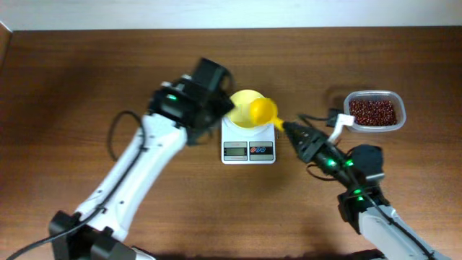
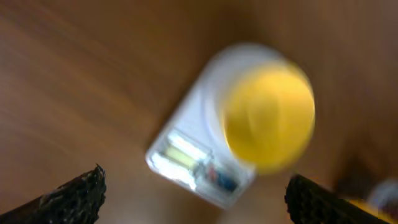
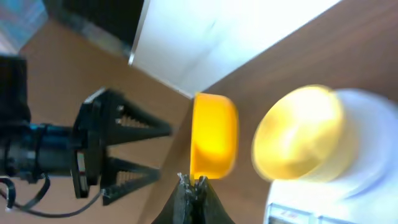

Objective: Scoop item into bowl and weigh 50g on scale
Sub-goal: 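Carry the scoop with the right gripper toward the bean tub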

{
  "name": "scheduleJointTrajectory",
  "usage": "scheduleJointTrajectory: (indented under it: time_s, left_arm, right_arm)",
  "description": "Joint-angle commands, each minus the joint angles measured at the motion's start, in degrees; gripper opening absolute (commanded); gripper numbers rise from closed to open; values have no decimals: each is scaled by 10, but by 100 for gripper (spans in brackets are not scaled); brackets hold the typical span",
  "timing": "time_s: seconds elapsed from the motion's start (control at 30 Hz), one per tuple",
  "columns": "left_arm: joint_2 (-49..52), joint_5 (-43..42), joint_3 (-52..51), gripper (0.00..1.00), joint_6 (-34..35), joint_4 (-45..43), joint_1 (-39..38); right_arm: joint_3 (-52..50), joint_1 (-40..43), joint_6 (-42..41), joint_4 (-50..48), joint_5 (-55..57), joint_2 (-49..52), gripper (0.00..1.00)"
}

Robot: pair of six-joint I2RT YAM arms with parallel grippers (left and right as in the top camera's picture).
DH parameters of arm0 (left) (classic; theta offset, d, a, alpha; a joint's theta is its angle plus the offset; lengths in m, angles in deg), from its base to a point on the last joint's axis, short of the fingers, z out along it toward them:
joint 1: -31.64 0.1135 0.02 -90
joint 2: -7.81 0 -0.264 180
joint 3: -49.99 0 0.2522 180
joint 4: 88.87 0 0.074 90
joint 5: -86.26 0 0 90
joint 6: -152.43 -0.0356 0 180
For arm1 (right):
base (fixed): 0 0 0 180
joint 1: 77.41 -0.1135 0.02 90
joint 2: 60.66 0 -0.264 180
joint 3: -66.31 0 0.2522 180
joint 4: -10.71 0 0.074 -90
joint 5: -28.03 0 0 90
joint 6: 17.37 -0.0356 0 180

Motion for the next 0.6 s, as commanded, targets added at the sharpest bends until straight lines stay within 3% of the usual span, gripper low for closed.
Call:
scheduleJointTrajectory:
  time_s: [0.0,0.17,0.27,0.4,0.5,0.57]
  left_arm:
    - [-53,55,12,97,-36,-10,17]
    - [-85,40,12,99,-174,-16,17]
    - [-84,30,12,99,-181,-13,17]
    - [-84,30,12,99,-181,-10,17]
    - [-84,30,12,99,-181,-9,17]
    - [-84,30,12,99,-181,-9,17]
  right_arm:
    - [7,39,46,-5,-20,-5,4]
    - [9,99,46,-4,-26,-24,4]
    - [61,114,21,80,-51,-55,4]
    - [80,114,15,67,-119,-56,4]
    - [79,116,-102,68,-124,-56,4]
    - [79,125,-116,68,-138,-56,4]
